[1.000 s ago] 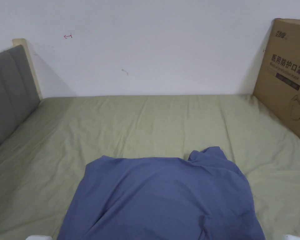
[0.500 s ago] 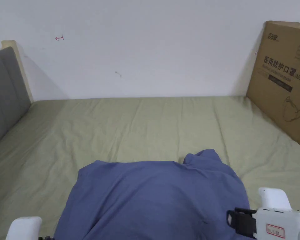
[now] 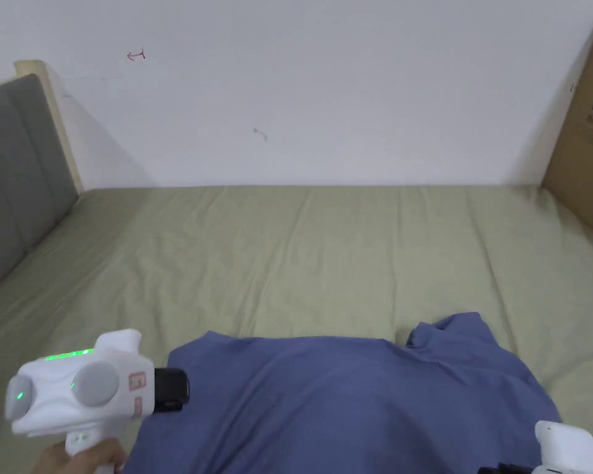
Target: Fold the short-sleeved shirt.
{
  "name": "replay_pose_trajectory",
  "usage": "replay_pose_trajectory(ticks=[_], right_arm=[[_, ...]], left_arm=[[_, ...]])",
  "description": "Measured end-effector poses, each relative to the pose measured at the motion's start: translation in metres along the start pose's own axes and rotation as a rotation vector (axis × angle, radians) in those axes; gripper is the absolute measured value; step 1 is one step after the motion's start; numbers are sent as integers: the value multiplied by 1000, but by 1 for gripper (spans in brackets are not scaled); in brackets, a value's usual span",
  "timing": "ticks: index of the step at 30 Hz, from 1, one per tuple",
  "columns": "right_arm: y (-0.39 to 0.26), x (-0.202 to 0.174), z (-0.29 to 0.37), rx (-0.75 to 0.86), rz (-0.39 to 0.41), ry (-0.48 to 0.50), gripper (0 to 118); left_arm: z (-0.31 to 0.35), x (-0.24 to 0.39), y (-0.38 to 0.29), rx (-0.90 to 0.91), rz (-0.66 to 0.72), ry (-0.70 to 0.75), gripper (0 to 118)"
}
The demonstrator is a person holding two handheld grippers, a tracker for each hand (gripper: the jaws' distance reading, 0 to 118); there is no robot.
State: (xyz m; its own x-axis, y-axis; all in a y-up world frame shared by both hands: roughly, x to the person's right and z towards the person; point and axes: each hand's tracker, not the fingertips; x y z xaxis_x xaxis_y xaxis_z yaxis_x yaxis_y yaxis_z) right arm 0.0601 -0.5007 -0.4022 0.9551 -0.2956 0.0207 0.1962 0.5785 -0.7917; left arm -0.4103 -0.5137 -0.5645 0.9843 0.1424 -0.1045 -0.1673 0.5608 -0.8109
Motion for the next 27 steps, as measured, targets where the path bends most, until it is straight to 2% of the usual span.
replay_pose_trajectory(ticks=[5, 10, 12, 13, 14, 16, 17, 18, 19, 24, 25, 27], right_arm=[[2, 15, -13, -11, -4, 1, 1], [-1, 37, -22, -29, -16, -22, 1], [-2, 44, -24, -29, -32, -32, 1], [-1, 47, -25, -28, -39, -38, 1], [0, 51, -25, -29, -43, -43, 1], [2, 60, -26, -23, -55, -55, 1], [5, 63, -25, -19, -63, -56, 1], [8, 66, -25, -14, -73, -58, 1], [13, 64, -22, -7, -82, -59, 1], [70, 75, -23, 30, -61, -27, 1], [86, 79, -30, 14, -42, -20, 8], [120, 88, -49, 17, -31, -33, 70]], left_arm=[[-85, 8, 58, -43, -27, 80, 83], [-129, 20, 59, -82, -17, 61, 87], [-134, 34, 46, -45, -125, 136, 83], [-132, 35, 42, -15, -150, 144, 78], [-132, 34, 41, -31, -122, 130, 66], [-127, 33, 47, -27, -108, 131, 55], [-124, 32, 49, -18, -150, 176, 48], [-122, 33, 51, -10, -168, 195, 21], [-122, 33, 53, -22, -168, 194, 4], [-91, 32, 51, -5, -176, 138, 4], [-82, 30, 51, 3, -170, 130, 4], [-65, 26, 52, 39, -149, 95, 4]])
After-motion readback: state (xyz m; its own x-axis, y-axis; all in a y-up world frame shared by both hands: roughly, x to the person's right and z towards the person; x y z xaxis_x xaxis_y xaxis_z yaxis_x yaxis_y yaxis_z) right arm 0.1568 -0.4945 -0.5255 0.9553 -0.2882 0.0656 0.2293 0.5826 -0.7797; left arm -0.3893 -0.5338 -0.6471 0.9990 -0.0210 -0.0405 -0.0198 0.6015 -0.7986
